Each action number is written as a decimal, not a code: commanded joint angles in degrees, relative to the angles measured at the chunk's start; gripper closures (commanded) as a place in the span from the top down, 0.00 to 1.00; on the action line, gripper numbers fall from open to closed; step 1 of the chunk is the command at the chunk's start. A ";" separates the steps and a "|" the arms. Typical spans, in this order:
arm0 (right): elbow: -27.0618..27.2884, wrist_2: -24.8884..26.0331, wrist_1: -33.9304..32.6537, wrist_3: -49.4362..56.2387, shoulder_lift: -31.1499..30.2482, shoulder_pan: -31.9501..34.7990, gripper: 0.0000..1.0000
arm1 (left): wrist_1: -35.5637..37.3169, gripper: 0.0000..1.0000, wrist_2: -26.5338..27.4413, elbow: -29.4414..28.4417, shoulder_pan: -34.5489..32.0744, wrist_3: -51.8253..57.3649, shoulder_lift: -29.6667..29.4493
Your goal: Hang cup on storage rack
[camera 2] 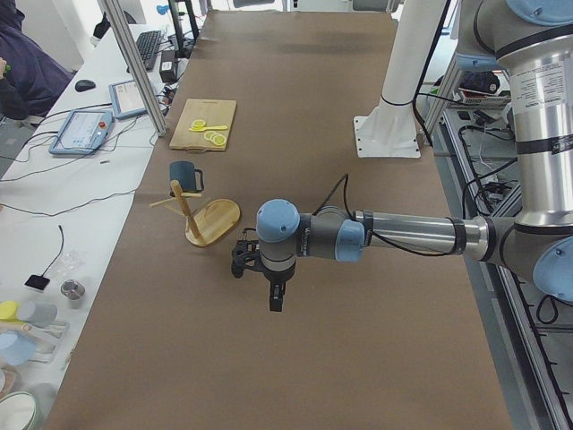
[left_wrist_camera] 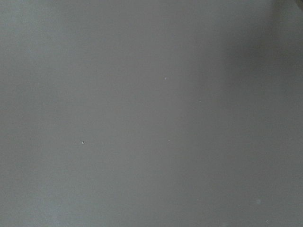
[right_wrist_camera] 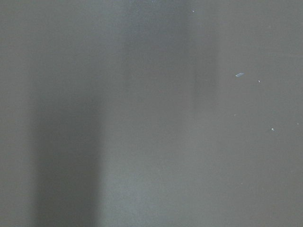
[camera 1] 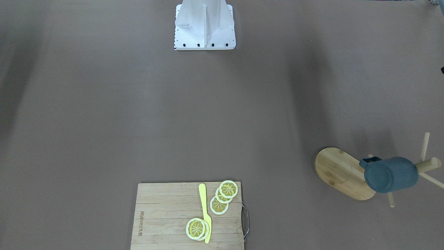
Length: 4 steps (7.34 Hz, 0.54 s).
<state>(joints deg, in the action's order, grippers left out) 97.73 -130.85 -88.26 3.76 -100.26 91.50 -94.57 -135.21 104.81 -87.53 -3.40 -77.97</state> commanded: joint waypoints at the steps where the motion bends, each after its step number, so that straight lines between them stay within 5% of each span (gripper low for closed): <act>1: -0.09 0.07 -0.07 -0.07 0.15 0.00 1.00 | -0.27 0.99 4.91 -0.31 -0.89 0.23 -0.43; 4: -0.09 -0.02 -0.07 -0.07 0.15 0.00 1.00 | -0.35 0.99 8.56 0.39 -0.97 0.23 0.01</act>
<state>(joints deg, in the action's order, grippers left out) 97.66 -130.80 -88.33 3.69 -100.15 91.50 -94.85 -127.35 105.04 -88.42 -3.18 -78.19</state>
